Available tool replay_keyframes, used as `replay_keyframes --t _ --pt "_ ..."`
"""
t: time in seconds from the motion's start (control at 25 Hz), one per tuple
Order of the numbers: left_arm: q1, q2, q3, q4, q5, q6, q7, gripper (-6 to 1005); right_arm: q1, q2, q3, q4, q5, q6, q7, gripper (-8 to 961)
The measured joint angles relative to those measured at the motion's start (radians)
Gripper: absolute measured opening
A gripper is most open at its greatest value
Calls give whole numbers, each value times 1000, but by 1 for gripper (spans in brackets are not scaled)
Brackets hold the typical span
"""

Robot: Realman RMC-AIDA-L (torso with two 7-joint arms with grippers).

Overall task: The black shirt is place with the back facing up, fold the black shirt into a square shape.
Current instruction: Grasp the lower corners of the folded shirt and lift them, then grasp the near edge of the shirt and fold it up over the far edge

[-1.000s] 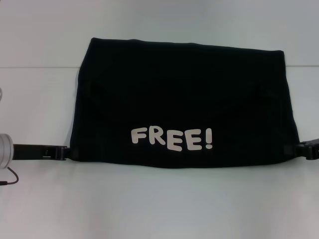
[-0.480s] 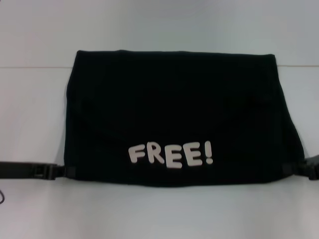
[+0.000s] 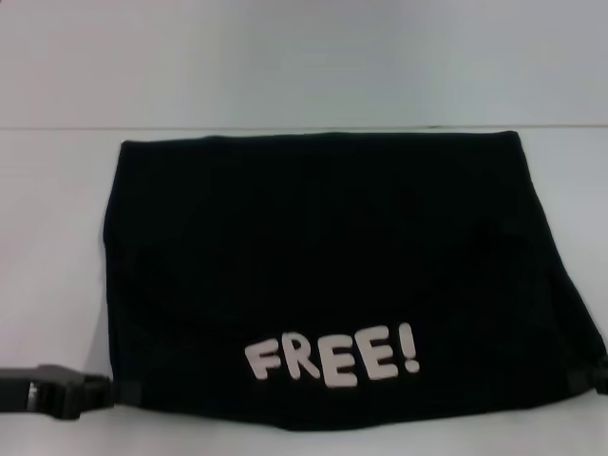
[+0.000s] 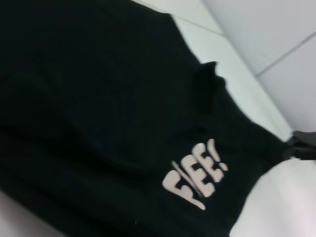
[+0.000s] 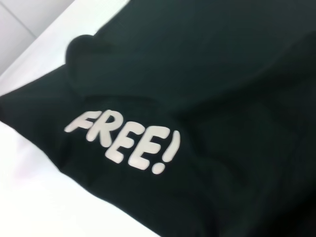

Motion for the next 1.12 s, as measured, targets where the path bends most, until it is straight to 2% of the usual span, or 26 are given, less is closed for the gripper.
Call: replay_keyframes --t 0.44,0.72,0.88,1.12 --pt "83 -17 -36 1 1 123 52 6 -81 -1 23 -6 -5 -144 -66 12" --pt "84 -20 -52 -2 10 154 68 5 -78 -4 34 -6 -7 -161 -68 12" --pt "25 3 -74 -12 3 112 65 5 -30 -5 51 -6 -6 -105 -64 12" --pt "-109 64 -125 -84 1 -55 36 6 48 3 103 -4 1 -43 -69 13"
